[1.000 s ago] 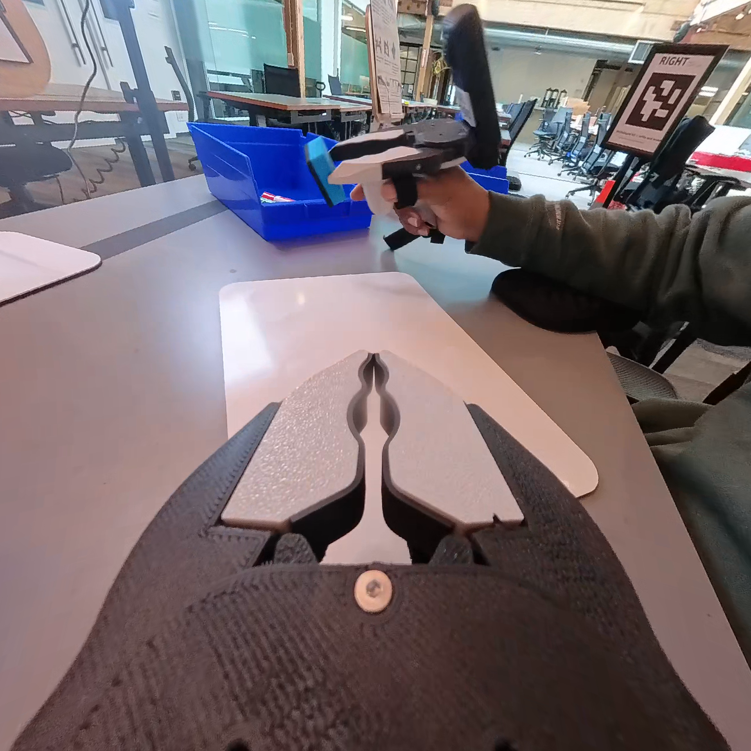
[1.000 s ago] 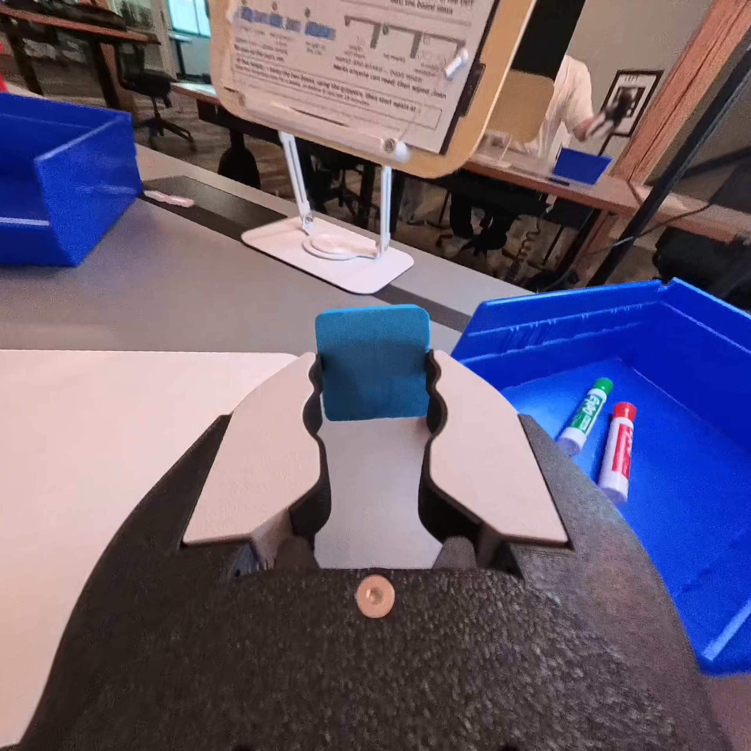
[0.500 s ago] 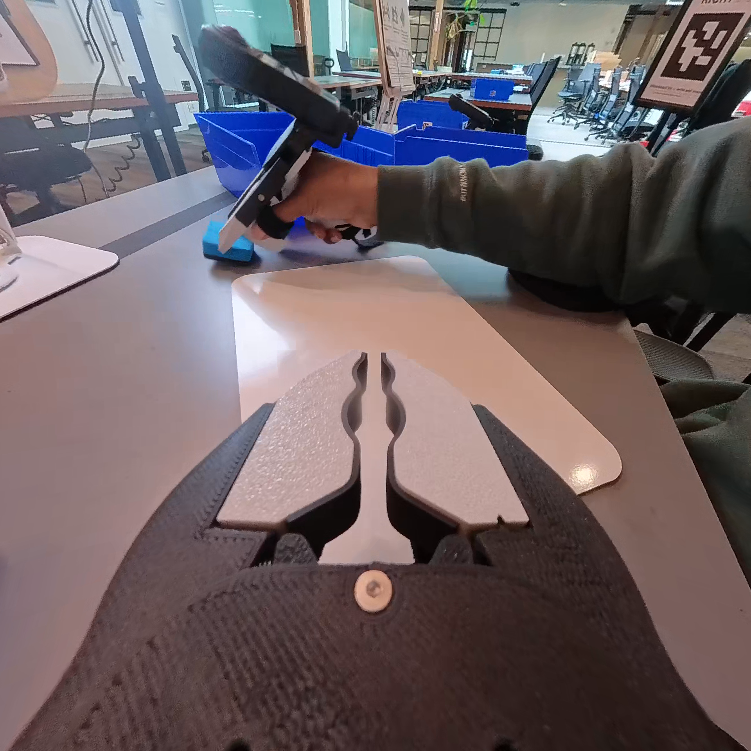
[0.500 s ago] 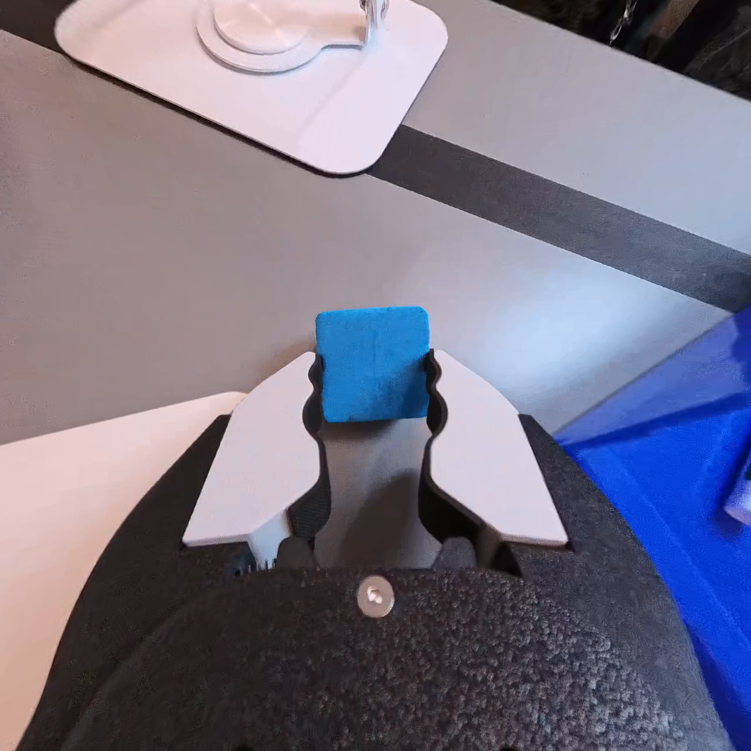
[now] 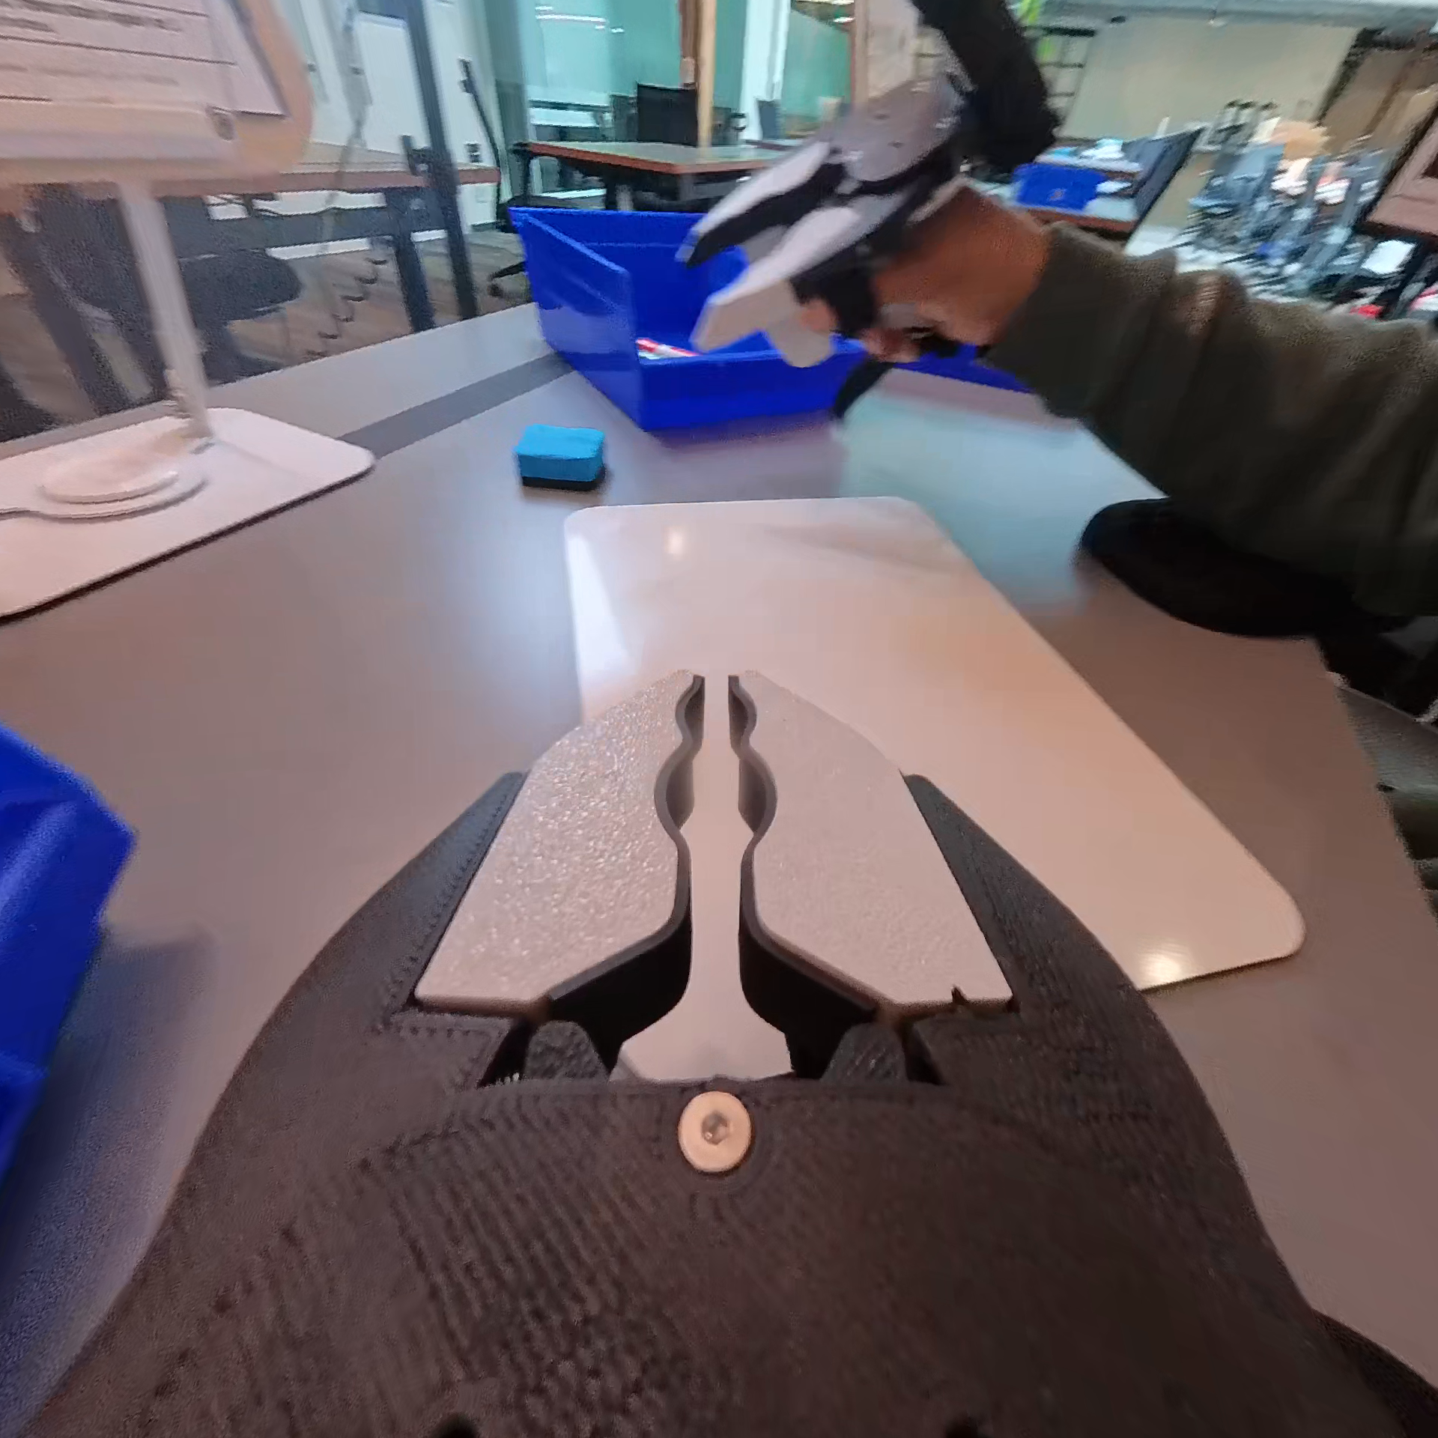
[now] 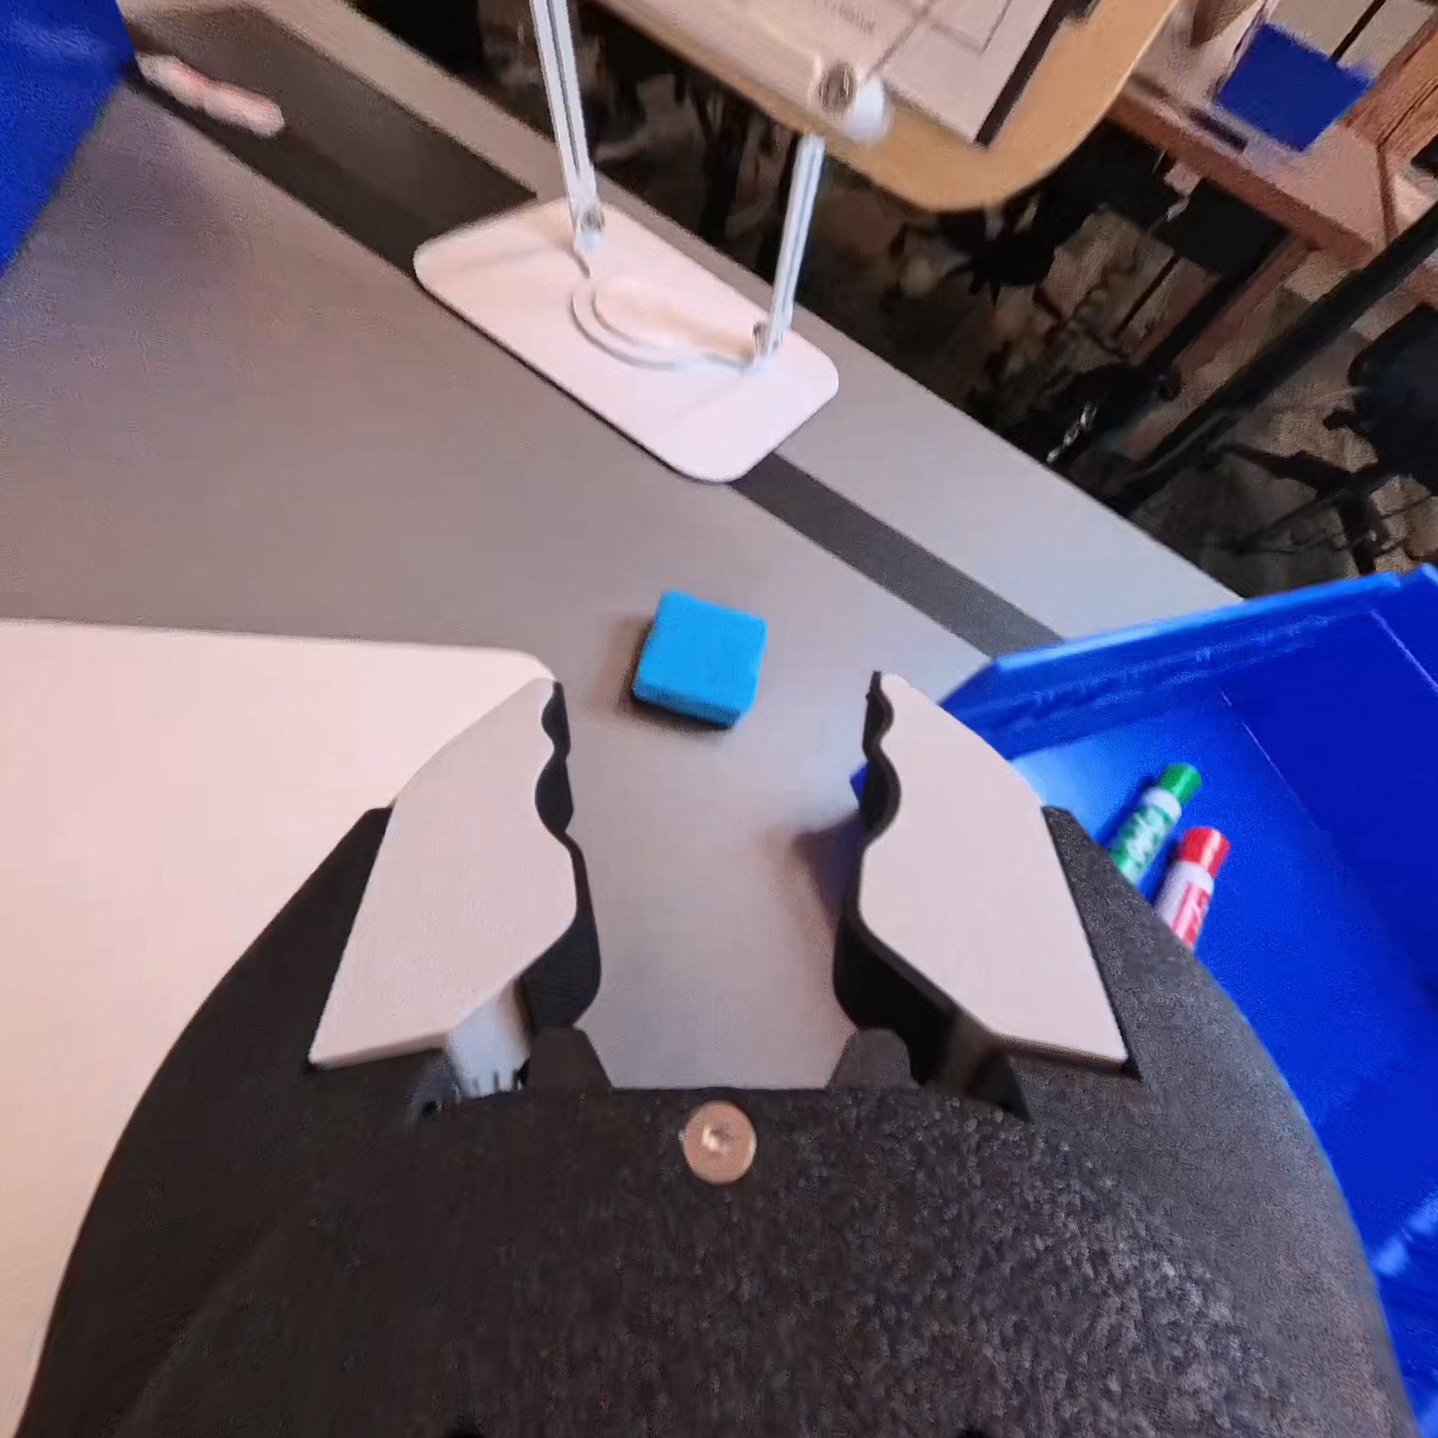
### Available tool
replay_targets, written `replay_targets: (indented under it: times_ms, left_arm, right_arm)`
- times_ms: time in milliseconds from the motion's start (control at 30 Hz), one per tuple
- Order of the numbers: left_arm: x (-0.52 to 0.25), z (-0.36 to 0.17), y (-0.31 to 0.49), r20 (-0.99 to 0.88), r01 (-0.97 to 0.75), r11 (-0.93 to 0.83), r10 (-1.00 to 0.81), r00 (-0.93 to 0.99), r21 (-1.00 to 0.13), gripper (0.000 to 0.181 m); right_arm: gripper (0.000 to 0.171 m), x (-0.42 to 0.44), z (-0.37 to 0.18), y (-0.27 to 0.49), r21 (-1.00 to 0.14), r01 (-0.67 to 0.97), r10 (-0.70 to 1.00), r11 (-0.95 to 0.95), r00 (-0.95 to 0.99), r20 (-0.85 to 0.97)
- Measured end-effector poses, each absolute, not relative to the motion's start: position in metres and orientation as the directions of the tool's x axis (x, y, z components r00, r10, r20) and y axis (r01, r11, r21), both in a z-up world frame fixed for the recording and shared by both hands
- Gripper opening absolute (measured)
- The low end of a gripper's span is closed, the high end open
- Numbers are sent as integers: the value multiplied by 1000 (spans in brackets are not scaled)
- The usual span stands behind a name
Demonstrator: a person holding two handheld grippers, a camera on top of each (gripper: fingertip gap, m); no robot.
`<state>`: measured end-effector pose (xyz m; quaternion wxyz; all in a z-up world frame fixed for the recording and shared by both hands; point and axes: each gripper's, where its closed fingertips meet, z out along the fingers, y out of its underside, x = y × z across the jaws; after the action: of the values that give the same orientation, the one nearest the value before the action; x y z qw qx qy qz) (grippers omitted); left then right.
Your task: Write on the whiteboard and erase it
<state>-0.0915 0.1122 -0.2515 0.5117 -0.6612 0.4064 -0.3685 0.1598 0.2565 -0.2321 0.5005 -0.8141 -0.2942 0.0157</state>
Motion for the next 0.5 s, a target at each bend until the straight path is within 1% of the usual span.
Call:
replay_targets:
  times_ms: [67, 133, 167, 233, 300, 400, 500]
  left_arm:
    - [-108, -251, 130, 39, -181, -139, -882, 469, -974, 6]
    - [-129, -249, 149, -37, -242, -117, -833, 552, -963, 9]
    - [-141, -248, 159, -83, -277, -106, -801, 593, -955, 12]
    - [-167, -248, 176, -156, -353, -119, -737, 658, -928, 25]
    - [-191, -253, 189, -225, -435, -161, -671, 706, -886, 38]
    - [-219, -266, 203, -339, -553, -224, -591, 732, -803, 49]
    - [-239, -282, 210, -434, -650, -299, -545, 717, -699, 57]
  right_arm:
    - [75, 187, -248, 243, -759, 525, 487, -384, 814, 317]
    - [74, 213, -261, 234, -718, 546, 468, -431, 816, 340]
    - [74, 226, -268, 232, -692, 558, 457, -457, 815, 356]
    - [73, 253, -278, 232, -629, 598, 436, -497, 798, 416]
    - [70, 275, -285, 236, -552, 647, 432, -525, 762, 482]
    - [63, 294, -298, 245, -440, 697, 463, -566, 711, 530]
    - [54, 312, -315, 250, -283, 746, 520, -603, 636, 570]
